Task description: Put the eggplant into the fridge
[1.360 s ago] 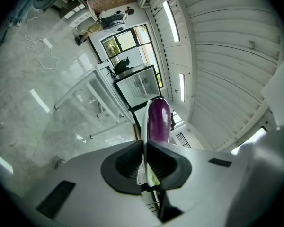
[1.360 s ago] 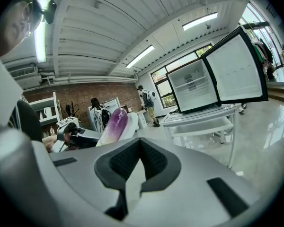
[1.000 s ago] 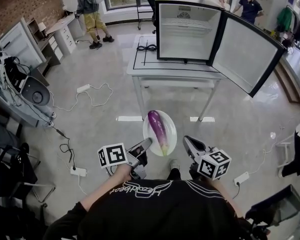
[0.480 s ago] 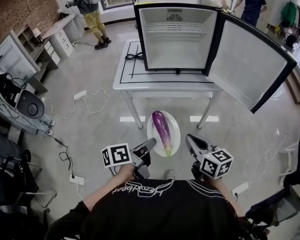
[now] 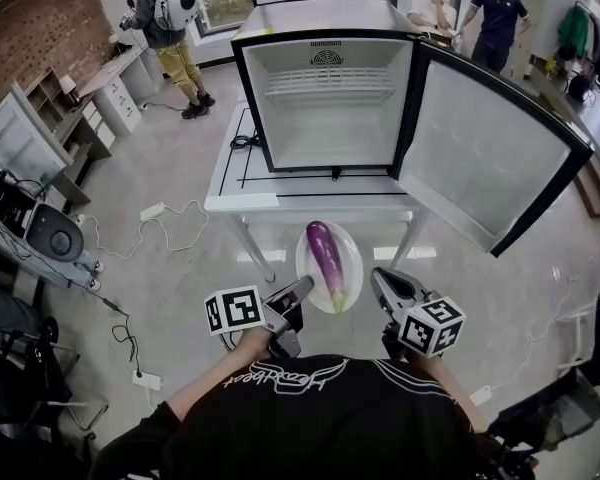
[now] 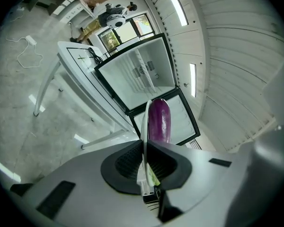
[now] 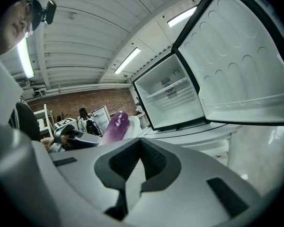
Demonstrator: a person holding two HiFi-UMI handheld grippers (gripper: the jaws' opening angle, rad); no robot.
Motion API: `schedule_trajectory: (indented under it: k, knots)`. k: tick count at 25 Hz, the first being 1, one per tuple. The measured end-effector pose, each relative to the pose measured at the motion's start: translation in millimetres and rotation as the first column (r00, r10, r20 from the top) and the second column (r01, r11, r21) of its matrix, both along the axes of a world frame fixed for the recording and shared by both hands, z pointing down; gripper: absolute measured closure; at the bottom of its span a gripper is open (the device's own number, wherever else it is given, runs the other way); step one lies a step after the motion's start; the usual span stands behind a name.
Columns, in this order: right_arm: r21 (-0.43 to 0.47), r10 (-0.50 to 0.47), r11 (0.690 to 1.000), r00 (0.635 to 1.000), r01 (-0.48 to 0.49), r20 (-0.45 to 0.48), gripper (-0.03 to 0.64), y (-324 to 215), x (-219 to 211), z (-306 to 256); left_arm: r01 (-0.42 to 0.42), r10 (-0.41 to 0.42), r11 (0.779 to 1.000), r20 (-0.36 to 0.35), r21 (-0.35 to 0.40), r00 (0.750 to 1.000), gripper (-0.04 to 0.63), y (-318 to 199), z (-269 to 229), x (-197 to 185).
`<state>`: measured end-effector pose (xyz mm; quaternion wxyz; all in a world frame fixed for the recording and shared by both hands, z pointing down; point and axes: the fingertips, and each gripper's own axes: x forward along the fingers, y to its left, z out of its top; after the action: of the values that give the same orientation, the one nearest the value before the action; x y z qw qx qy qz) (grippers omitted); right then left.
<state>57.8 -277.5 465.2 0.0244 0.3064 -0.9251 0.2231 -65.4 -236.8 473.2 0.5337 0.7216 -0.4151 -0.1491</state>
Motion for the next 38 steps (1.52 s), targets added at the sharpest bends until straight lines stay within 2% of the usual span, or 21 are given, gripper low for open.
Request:
schedule_trajectory:
  k: [10, 16, 23, 38]
  knots:
    - [-0.01, 0.044, 0.999, 0.999, -0.043, 0.023, 0.611, -25.2, 15.9, 10.1, -0.034, 0.035, 0.999, 0.034, -0.019, 0.999, 0.571, -28.3, 7.9, 9.9]
    - [-0.013, 0.057, 0.998, 0.998, -0.057, 0.001, 0.611, -43.6, 14.9, 14.4, -0.05, 0.051, 0.998, 0.021, -0.026, 0.998, 0.571, -53.1, 14.3, 10.6]
    - [-0.001, 0.074, 0.997, 0.997, -0.074, -0.028, 0.611, -90.4, 3.2, 13.0, -0.06, 0.061, 0.998, 0.022, -0.037, 0.998, 0.571, -105.3, 21.3, -5.0]
    - [-0.04, 0.114, 0.992, 0.992, -0.116, -0.054, 0.611, -198.0, -34.1, 16.3, -0.084, 0.086, 0.994, 0.017, -0.064, 0.996, 0.571, -223.9, 24.0, -41.5]
